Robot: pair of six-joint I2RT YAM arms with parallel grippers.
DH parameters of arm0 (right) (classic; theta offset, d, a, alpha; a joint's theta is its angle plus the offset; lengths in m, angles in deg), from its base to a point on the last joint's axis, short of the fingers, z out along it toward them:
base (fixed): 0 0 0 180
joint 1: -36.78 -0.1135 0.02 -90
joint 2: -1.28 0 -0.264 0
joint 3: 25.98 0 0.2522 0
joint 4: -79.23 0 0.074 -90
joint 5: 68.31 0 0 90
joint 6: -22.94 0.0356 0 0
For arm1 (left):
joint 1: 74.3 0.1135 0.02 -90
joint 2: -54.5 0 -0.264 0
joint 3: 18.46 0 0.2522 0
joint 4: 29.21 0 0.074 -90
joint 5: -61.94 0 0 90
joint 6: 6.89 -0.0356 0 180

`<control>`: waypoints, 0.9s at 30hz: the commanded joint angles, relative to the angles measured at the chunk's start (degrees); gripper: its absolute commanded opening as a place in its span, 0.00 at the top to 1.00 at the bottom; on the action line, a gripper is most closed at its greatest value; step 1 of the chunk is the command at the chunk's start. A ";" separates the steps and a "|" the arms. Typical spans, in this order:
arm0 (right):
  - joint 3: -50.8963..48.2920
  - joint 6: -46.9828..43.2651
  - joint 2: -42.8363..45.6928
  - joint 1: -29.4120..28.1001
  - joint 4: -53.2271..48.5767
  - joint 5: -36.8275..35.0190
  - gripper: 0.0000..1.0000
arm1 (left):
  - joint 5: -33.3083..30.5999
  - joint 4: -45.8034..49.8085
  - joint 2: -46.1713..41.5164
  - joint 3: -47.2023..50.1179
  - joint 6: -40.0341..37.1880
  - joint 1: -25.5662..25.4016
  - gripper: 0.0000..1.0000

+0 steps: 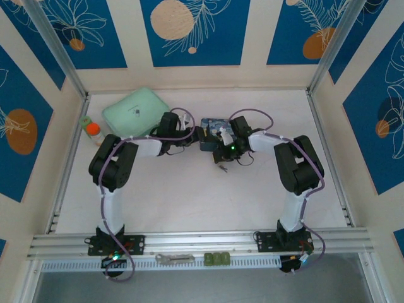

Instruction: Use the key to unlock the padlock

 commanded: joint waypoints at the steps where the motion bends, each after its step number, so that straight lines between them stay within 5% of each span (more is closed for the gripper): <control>1: -4.11 5.50 -1.42 -1.76 -0.24 6.44 0.78 | 0.71 -2.23 -3.39 0.43 1.10 0.05 0.47; 7: -5.67 7.25 3.20 -1.58 -0.44 -1.88 0.55 | 1.19 -1.88 -5.53 0.80 1.06 0.22 0.47; 19: -9.68 15.82 18.09 -6.11 -2.57 -17.96 0.42 | 1.42 -2.35 -8.93 1.66 -0.06 1.97 0.47; 27: -7.45 33.17 15.04 -15.77 -3.13 -36.40 0.44 | -0.52 2.95 -5.86 -4.24 -5.60 3.64 0.45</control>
